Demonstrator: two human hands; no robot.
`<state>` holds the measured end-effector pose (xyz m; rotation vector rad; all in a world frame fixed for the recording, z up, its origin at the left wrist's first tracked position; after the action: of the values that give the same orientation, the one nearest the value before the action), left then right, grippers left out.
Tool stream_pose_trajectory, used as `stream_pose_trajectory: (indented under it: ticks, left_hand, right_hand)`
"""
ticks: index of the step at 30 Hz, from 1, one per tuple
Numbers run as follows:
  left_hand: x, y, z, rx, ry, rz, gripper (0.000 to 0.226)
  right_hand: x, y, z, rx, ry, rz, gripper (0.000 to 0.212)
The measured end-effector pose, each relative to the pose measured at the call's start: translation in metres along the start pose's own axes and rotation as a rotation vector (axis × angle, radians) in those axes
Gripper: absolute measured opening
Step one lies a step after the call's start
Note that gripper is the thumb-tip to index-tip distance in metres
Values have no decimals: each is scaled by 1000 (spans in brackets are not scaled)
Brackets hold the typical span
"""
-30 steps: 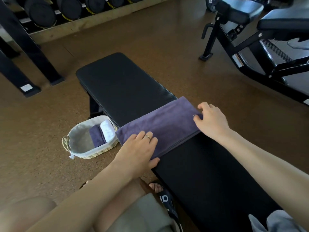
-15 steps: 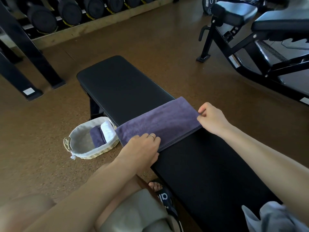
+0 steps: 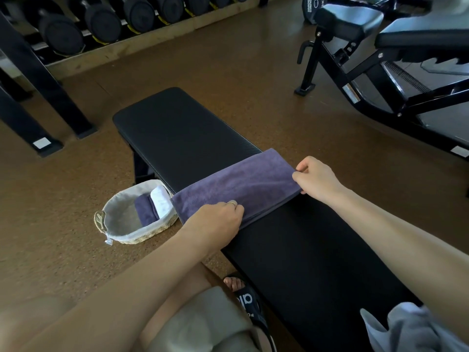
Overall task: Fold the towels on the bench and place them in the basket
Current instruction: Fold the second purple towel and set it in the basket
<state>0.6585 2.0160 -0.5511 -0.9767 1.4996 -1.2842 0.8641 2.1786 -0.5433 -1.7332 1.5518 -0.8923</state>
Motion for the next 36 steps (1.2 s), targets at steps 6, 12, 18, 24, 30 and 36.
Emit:
stream_pose_trajectory:
  ticks: [6,12,18,24,30,36]
  left_hand:
    - [-6,-6,2,-33,45,7,21]
    - [-1,-4,6,-43,111,23,23]
    - [6,3,12,-40,101,60,29]
    - [6,4,21,-87,83,29,19]
    - [8,4,30,-130,48,17,26]
    - [15,3,29,-71,-7,59,26]
  right_hand:
    - [0,-2,1,36,-24,-25,23]
    - [12,4,2,110,-167,34,25]
    - [20,9,5,170,-262,118,36]
    - [29,22,12,385,-390,247,38]
    - [43,58,-22,351,-818,242,55]
    - [22,85,-20,462,-736,39,57]
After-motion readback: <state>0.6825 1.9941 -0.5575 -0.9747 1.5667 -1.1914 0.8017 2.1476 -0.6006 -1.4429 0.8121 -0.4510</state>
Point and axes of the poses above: each hand's wrist, its own x-axis away from the middle knuckle, its own y-axis out of the palm, z = x × y, the point moved 1 cm from there along -x, towards the middle knuckle, and after that the axes turned 15 degrees about z, right-handed, at the moved point
